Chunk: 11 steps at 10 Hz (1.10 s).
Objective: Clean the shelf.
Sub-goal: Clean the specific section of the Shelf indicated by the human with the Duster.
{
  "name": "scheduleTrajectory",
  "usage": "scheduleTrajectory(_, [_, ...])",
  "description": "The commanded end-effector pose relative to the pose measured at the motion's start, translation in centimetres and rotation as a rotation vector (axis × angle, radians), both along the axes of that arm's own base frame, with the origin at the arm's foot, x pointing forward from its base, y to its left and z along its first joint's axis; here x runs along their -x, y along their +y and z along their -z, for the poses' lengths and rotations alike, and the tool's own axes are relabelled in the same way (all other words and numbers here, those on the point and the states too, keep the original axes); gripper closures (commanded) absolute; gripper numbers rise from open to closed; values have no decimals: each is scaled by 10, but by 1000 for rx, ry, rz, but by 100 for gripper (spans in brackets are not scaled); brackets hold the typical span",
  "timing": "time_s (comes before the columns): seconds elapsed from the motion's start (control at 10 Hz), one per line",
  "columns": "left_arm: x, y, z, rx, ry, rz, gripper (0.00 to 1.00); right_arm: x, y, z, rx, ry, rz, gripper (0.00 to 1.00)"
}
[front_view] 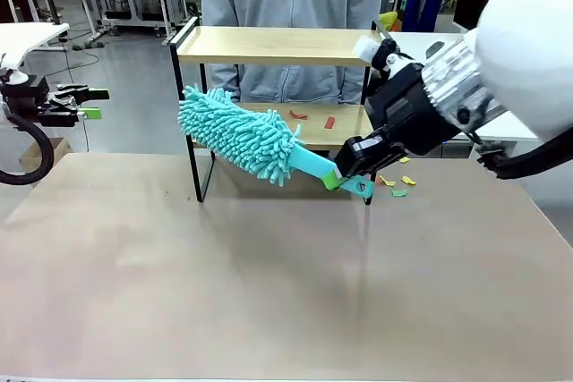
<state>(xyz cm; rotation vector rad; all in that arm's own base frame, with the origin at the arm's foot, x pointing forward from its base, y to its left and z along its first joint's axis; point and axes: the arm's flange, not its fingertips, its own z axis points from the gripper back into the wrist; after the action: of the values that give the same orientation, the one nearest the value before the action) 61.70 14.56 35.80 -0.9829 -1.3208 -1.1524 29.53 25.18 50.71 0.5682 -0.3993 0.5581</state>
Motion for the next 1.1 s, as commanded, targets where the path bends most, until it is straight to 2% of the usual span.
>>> scheduleTrajectory(0.0, [1, 0, -3, -2, -3, 2, 0, -13, 31, 3, 26, -28, 114, 87])
scheduleTrajectory(0.1, [1, 0, -3, -2, -3, 2, 0, -19, 43, 6, 35, -33, 141, 87])
scheduleTrajectory(0.4, [1, 0, -3, -2, -3, 2, 0, -33, 84, 3, 11, -119, 259, 87])
scheduleTrajectory(0.6, [1, 0, -3, -2, -3, 2, 0, -55, 115, 3, -7, -147, 359, 87])
scheduleTrajectory(1.0, [1, 0, -3, -2, -3, 2, 0, -90, 161, 8, 25, -147, 499, 87])
